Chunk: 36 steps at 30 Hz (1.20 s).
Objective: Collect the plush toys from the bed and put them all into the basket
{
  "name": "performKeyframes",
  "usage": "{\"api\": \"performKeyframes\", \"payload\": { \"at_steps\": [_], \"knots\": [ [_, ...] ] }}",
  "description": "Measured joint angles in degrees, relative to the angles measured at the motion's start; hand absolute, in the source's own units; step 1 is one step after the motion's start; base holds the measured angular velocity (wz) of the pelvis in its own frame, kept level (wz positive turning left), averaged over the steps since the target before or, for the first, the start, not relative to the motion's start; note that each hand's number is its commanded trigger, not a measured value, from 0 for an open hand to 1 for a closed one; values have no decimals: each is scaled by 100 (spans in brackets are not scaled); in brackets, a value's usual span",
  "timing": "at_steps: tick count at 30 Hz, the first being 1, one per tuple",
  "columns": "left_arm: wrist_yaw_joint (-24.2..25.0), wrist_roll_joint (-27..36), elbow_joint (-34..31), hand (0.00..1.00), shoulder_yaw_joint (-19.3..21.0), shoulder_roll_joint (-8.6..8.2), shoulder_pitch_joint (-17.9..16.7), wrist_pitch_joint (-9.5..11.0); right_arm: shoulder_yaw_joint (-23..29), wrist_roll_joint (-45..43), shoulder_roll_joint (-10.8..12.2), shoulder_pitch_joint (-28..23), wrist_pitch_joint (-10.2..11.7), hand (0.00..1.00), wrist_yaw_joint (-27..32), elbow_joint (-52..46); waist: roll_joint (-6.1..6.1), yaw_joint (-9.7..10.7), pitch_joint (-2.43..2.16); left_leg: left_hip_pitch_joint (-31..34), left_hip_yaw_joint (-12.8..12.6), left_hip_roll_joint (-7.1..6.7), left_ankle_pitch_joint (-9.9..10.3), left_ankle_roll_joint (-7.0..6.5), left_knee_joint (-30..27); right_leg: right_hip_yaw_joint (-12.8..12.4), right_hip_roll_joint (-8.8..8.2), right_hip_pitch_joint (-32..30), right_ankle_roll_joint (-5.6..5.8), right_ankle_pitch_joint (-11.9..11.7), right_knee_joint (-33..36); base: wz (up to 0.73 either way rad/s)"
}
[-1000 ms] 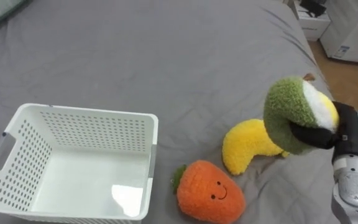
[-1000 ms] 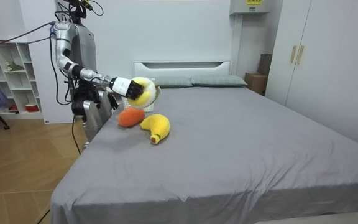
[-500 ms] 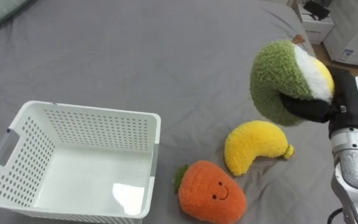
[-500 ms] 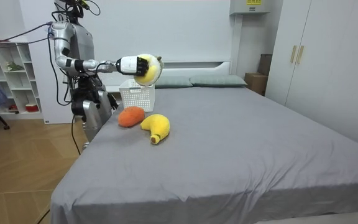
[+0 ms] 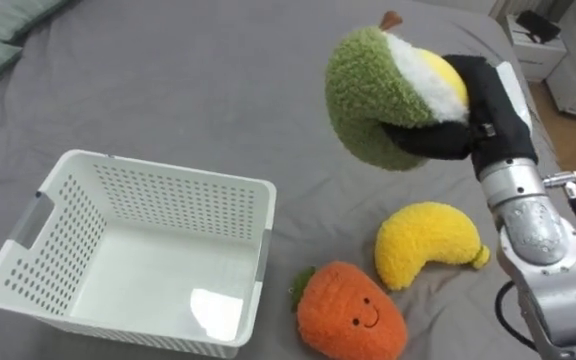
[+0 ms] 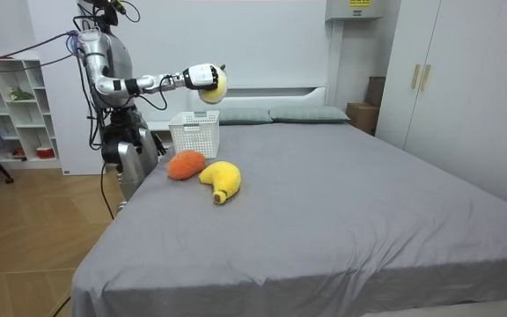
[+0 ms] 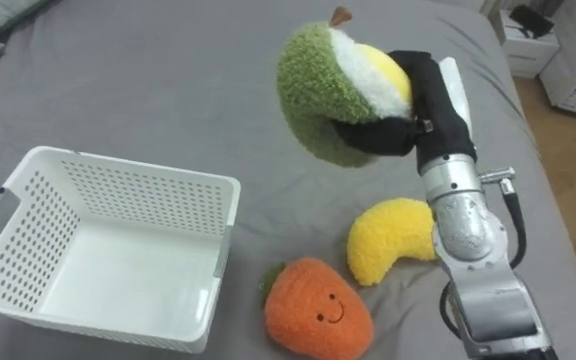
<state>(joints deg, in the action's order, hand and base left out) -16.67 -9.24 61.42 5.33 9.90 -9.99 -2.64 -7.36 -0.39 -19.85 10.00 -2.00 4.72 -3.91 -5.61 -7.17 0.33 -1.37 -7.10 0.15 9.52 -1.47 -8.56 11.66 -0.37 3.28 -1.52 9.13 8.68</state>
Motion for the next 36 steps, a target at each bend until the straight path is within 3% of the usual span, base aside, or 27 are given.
{"api": "performKeyframes", "payload": {
  "at_steps": [11,20,24,29,30,31,32,36],
  "knots": [
    [18,-11,-66,0,-106,-25,57,-130,-737,-87,51,135,-181,100,-312,1,-19,-387,-1,78,165,-31,-8,-8,-21,167,-23,2,1,0,-5,7],
    [-4,-47,-109,0,-345,-14,99,-227,-1396,-175,343,470,-279,100,-554,137,-124,-572,51,122,272,-66,-20,-22,-39,284,-53,-11,2,1,-5,5],
    [56,-48,-477,0,-345,-17,96,-245,-1464,-532,567,471,-315,100,-737,320,-138,-619,53,269,417,-95,-18,-36,-144,429,-77,-46,4,0,-7,18],
    [75,-47,-584,0,-347,-22,125,-258,-1518,-592,637,480,-428,98,-795,405,-144,-747,48,294,496,-105,-21,-37,-148,499,-74,-43,6,0,-8,7],
    [78,-47,-583,0,-348,-27,137,-293,-1560,-616,658,509,-432,80,-786,480,-157,-757,39,298,516,-106,-26,-34,-148,530,-75,-42,6,0,-7,8],
    [78,-48,-583,0,-348,-30,141,-316,-1606,-618,659,534,-438,29,-783,529,-156,-763,39,297,518,-107,-27,-33,-147,544,-75,-42,6,0,-8,5],
    [78,-48,-581,0,-348,-38,152,-335,-1681,-622,662,559,-482,0,-800,585,-158,-781,38,298,522,-107,-30,-32,-148,553,-74,-43,6,0,-9,0],
    [73,-47,-581,0,-348,-46,193,-363,-1858,-692,681,612,-568,0,-848,761,-170,-930,30,293,533,-111,-41,-32,-134,567,-66,-40,6,0,-10,0]
  ]
}}
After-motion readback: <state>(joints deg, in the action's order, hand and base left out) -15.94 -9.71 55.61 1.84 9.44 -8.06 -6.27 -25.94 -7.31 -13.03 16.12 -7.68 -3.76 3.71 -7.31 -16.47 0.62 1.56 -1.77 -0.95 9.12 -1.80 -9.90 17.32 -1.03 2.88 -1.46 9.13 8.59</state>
